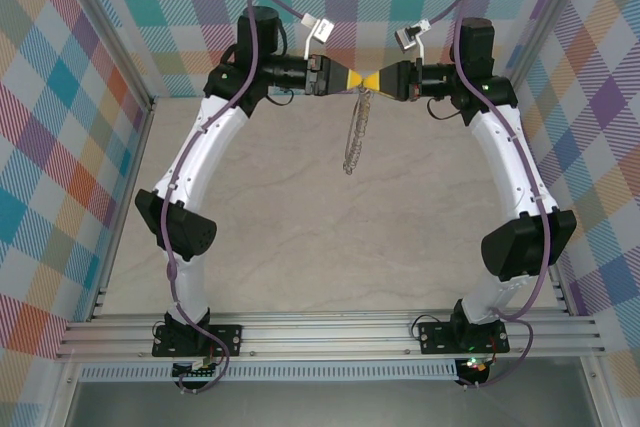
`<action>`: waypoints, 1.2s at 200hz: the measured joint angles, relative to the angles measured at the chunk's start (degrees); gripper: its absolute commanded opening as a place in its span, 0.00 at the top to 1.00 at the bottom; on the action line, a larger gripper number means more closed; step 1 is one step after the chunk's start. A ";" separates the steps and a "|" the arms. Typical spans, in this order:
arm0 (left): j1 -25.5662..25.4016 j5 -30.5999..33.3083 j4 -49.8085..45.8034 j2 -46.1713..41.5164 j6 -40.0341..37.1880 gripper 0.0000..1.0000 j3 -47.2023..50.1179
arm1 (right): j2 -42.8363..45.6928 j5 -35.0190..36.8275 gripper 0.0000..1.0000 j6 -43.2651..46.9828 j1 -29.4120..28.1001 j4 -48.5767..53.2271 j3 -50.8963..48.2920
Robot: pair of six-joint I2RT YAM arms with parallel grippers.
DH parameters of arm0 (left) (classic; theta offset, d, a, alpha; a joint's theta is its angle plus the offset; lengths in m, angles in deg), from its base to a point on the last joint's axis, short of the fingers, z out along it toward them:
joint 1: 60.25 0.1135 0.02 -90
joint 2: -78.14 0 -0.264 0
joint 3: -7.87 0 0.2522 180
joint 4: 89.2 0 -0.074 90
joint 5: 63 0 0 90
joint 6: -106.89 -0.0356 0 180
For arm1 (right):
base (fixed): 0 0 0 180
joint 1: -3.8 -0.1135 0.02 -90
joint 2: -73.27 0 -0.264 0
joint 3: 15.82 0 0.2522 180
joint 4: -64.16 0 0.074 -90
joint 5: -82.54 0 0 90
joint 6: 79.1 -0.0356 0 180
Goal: Put the keys on the keyring
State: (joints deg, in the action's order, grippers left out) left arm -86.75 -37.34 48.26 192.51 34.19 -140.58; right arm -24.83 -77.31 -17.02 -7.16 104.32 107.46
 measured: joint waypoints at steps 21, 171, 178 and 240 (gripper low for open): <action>-0.22 -0.28 0.24 0.33 0.00 0.70 -0.15 | -0.09 -0.33 1.00 -0.13 0.00 -0.33 0.00; -0.31 -0.33 -3.26 0.76 -1.99 0.84 -0.15 | -0.09 -1.40 1.00 -1.22 0.00 -2.56 -2.27; -0.31 -0.33 -3.26 0.76 -2.01 0.85 -0.15 | -0.11 -1.40 1.00 -1.42 0.00 -2.73 -2.29; -0.24 -0.31 -3.23 0.76 -2.23 1.00 -0.15 | -0.09 -1.88 1.00 -2.36 0.00 -3.76 -2.45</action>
State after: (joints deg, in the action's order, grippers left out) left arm -86.99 -37.65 45.03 193.27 31.96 -140.74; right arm -24.92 -79.19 -19.38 -7.16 100.56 105.01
